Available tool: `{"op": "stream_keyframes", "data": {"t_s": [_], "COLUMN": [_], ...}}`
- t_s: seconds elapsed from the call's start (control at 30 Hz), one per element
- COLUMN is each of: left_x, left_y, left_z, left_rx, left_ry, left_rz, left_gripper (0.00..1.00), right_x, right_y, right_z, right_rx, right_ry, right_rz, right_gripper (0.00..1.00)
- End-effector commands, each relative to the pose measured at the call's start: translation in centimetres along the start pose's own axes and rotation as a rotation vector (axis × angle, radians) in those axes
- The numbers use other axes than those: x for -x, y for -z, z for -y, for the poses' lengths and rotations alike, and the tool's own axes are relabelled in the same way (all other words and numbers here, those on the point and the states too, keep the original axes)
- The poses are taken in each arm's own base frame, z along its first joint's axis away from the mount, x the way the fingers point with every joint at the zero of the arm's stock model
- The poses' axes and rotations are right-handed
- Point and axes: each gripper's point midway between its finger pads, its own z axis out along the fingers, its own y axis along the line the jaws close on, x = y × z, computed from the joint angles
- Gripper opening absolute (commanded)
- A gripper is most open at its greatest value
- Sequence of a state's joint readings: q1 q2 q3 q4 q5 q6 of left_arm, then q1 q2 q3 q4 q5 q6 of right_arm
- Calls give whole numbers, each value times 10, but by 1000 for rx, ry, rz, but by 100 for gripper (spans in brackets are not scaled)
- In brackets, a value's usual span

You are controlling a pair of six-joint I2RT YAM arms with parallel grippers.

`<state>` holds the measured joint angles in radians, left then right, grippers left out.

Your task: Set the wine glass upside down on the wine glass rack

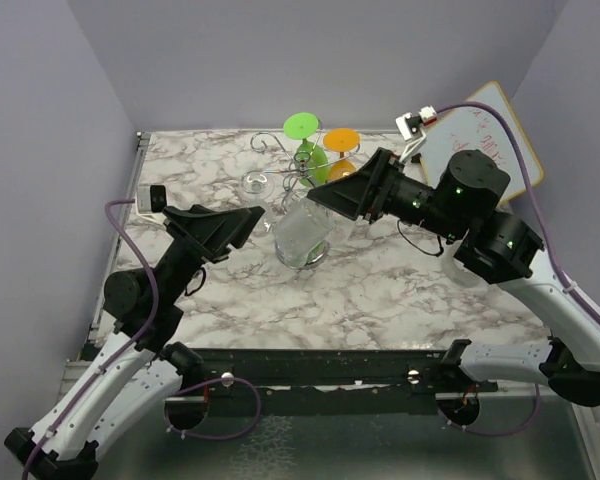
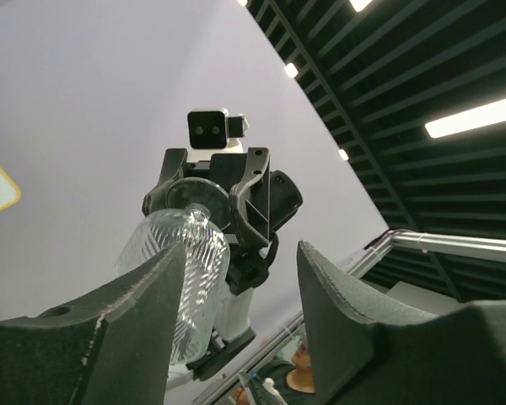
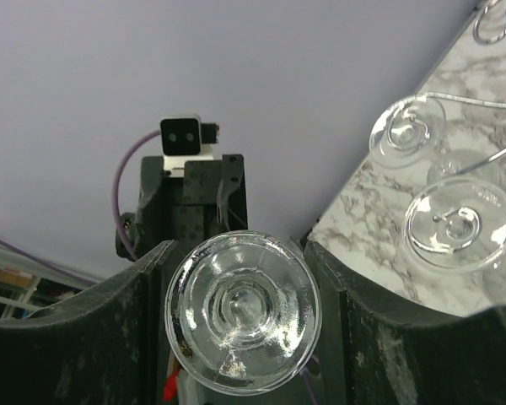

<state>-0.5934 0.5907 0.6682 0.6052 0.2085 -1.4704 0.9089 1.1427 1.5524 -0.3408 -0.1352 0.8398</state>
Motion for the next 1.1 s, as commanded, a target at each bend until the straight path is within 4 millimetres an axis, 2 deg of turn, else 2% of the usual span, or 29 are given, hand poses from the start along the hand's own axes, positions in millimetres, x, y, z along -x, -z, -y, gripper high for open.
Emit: {"op": "stream_keyframes", "data": {"t_s": [0.0, 0.1, 0.13, 0.2, 0.33, 0.63, 0.8, 1.07], "left_x": [0, -2, -5, -13, -43, -78, -91, -93], "left_y": [6, 7, 10, 12, 16, 35, 40, 33], "left_z": [-12, -25, -38, -51, -61, -87, -81, -64], "left_rx": [97, 212, 288, 359, 336, 264, 179, 152], "left_ry": [-126, -276, -331, -433, -514, -541, -508, -398], "left_rz": [-8, -66, -116, -229, -493, -815, -907, -832], "left_gripper": [60, 71, 76, 85, 98, 99, 99, 99], "right_x": [-27, -38, -41, -43, -46, -46, -51, -52], "right_y": [6, 7, 7, 6, 4, -1, -6, -12], "right_z": [-2, 7, 9, 10, 10, 12, 11, 16], "right_rx": [5, -12, -13, -6, 2, 12, 26, 20], "right_ry": [-53, -57, -55, -44, -30, 29, 45, 54], "right_rz": [-144, -178, -185, -195, -206, -218, -251, -252], "right_gripper": [1, 1, 1, 1, 1, 1, 1, 1]}}
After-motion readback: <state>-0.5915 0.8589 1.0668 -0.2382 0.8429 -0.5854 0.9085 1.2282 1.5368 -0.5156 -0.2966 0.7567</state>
